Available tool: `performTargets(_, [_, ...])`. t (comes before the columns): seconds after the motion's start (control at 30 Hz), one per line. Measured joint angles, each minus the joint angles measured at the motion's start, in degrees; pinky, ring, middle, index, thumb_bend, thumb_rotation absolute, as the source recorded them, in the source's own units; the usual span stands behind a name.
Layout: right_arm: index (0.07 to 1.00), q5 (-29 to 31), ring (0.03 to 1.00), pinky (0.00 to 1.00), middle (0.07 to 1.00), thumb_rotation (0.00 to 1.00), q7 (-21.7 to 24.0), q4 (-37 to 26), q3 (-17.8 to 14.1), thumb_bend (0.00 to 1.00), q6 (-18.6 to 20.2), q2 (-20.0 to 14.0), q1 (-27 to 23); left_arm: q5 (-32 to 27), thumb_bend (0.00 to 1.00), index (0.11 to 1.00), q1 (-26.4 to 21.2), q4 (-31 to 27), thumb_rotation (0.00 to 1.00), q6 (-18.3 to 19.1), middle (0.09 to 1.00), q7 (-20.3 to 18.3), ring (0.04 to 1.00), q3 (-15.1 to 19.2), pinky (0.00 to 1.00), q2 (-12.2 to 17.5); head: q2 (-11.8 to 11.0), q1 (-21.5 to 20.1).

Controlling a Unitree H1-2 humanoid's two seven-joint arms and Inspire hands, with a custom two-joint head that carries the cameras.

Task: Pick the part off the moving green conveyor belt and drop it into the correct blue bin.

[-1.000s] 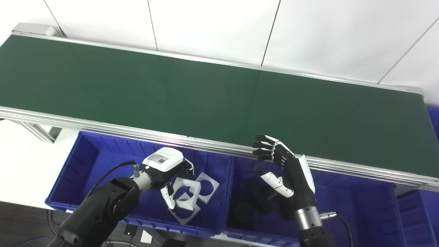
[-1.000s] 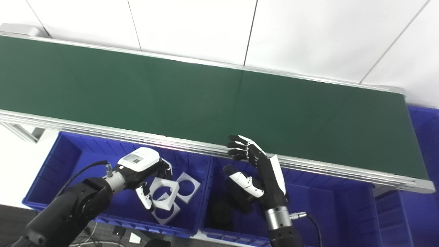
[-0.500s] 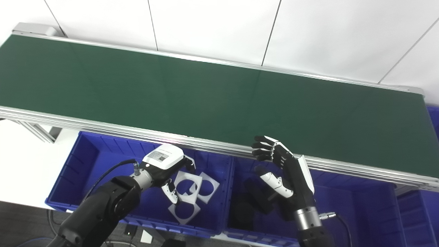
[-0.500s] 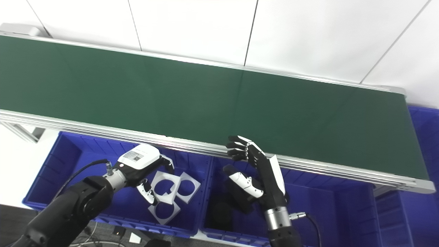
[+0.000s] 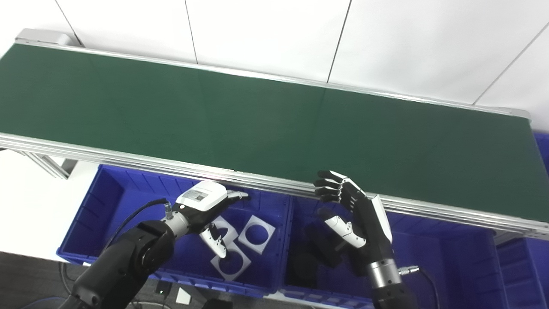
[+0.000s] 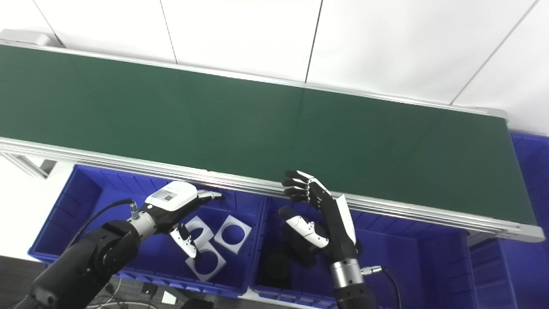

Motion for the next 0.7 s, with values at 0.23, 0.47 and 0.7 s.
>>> performTargets(0.23, [0.759,0.0,0.659,0.61,0.713,0.67,-0.1,0.8,0.0,0.72,0.0,0.0,0.0,-15.2,0.9,0.796,2.8,-7.8,0.2,8.2,0.803,-7.9,0.754,5.0,0.67,-3.0,-1.0,-2.0])
performTargets(0.47, [0.759,-0.2,0.662,0.61,0.718,0.67,-0.1,1.4,0.0,0.73,0.0,0.0,0.0,-36.4,0.89,0.853,5.9,-10.6,0.53,8.9,0.826,-10.0,0.796,9.9,0.75,-7.0,-1.8,-3.2])
performTargets(0.7, [0.769,-0.5,0.665,0.61,0.721,0.69,-0.1,1.6,0.1,0.7,-0.1,-0.1,0.3,-44.9,0.94,0.853,6.3,-10.5,0.65,7.0,0.821,-8.3,0.787,11.4,0.73,-10.5,-2.6,-4.7])
